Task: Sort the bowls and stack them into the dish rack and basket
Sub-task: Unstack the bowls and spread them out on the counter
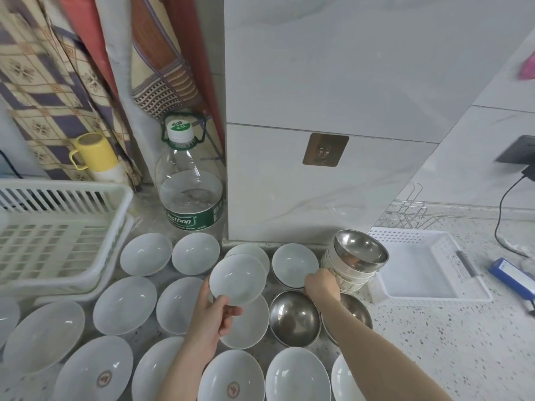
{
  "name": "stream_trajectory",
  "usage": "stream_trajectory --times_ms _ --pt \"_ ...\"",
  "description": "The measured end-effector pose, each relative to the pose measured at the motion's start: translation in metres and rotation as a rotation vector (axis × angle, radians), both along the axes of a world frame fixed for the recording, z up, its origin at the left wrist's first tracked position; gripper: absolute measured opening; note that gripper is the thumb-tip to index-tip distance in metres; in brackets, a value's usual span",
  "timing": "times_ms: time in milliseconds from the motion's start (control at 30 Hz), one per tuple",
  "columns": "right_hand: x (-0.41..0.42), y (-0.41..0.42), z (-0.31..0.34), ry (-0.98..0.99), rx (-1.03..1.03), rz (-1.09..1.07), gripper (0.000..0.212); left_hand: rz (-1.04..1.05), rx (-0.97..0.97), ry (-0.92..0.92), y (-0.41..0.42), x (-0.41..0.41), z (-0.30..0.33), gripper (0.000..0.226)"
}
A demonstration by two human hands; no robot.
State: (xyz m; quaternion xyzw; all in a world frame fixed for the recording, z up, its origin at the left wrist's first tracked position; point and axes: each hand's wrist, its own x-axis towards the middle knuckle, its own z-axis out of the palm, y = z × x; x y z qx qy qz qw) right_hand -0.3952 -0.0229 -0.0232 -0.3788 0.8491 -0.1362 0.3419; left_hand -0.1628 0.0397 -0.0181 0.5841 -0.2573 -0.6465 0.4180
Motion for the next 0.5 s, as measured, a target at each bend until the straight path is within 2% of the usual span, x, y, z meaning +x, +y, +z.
stream_trajectory --times_ms 100,267,500 --pt "0.000 0.000 0.001 0.100 -0.016 0.014 0.034 0.001 0.015 0.018 0.001 0.000 0.000 0.054" --pt "0.000 -0.003 0.009 0.131 -0.060 0.006 0.031 0.020 0.021 0.041 0.004 -0.004 0.006 0.050" --pt "-0.006 0.018 0.013 -0.027 -0.235 0.021 0.023 0.108 0.011 0.046 0.013 -0.007 0.013 0.048"
